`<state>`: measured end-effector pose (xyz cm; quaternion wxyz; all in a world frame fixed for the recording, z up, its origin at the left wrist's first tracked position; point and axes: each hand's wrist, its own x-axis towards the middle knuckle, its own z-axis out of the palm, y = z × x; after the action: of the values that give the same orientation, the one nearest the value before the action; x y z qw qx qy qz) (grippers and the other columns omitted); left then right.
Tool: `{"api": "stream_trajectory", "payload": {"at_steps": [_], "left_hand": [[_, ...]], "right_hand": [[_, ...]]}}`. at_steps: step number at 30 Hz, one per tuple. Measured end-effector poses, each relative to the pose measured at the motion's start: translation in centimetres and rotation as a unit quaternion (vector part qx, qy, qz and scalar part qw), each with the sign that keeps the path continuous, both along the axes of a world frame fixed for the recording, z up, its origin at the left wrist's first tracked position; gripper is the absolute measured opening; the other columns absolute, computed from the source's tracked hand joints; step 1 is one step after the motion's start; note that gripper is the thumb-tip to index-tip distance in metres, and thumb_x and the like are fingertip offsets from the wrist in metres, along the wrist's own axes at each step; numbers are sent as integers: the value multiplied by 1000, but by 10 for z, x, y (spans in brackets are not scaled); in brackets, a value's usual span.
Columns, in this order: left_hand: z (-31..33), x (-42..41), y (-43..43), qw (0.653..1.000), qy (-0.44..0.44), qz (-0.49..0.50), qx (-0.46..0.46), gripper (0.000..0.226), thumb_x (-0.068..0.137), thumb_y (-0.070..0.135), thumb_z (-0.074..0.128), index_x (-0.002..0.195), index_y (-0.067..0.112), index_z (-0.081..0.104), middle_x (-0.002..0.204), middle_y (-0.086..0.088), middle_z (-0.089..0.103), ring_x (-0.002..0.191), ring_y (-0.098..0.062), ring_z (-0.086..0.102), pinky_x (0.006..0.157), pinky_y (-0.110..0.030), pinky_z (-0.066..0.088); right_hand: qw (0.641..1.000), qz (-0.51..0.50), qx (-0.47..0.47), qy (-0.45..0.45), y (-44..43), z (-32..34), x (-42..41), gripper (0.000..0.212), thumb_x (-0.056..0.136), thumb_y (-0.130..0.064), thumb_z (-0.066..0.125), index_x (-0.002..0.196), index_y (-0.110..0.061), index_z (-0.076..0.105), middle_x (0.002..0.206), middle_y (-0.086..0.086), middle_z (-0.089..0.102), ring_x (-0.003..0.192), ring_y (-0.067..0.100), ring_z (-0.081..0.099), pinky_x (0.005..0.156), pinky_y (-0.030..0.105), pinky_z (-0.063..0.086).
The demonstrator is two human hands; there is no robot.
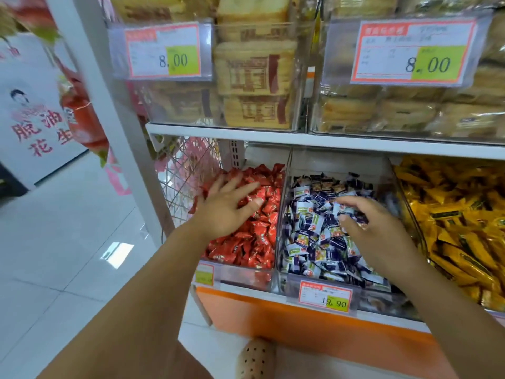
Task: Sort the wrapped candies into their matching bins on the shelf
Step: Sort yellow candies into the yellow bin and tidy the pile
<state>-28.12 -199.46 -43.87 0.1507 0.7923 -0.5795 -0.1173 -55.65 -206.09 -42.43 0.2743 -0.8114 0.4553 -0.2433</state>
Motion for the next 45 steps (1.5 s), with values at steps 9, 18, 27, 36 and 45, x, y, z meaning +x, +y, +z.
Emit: {"api": "stream_trajectory", "payload": {"at_steps": [9, 18, 27, 36, 45], "left_hand": [[-12, 3, -51, 973, -137, 29, 183, 60, 95, 63, 20, 147, 47, -6, 159, 7, -17, 143, -33, -22, 107, -71, -5], [21, -9, -35, 987, -76, 0, 139, 64, 92, 65, 27, 150, 37, 20, 160, -6, 9, 145, -36, 10, 118, -51, 9], [73, -155, -30, 981, -154, -91, -80, 50, 92, 27, 53, 139, 11, 44, 123, -21, 55, 112, -40, 50, 95, -44, 44], [39, -310, -55, 923, -36, -374, -85, 47, 95, 42, 52, 141, 39, 41, 157, 10, 22, 145, -10, 9, 118, -32, 7], [13, -346, -86, 910, -147, -388, 14, 47, 79, 76, 43, 110, 47, 62, 159, 18, 3, 144, -12, -18, 103, -72, -14]], "right_hand": [[998, 29, 9, 58, 6, 0, -14, 38, 99, -35, 45, 137, -36, 42, 150, -12, 32, 137, 11, 32, 111, 33, 31], [999, 27, 3, -44, 21, 29, -52, 31, 101, -21, 41, 126, -33, 54, 121, -9, 51, 90, -16, 53, 70, 5, 42], [985, -136, -3, -110, -6, 46, -185, 30, 97, 2, 44, 101, -17, 67, 89, -11, 61, 78, -7, 57, 72, 11, 44], [975, -185, 79, 90, -19, 25, -254, 36, 94, 2, 44, 113, -19, 67, 117, 3, 64, 99, 20, 62, 79, 27, 51], [954, -155, 162, 201, -43, 22, -255, 43, 97, -10, 41, 140, -14, 39, 131, 12, 52, 94, 19, 45, 79, 28, 41]]}}
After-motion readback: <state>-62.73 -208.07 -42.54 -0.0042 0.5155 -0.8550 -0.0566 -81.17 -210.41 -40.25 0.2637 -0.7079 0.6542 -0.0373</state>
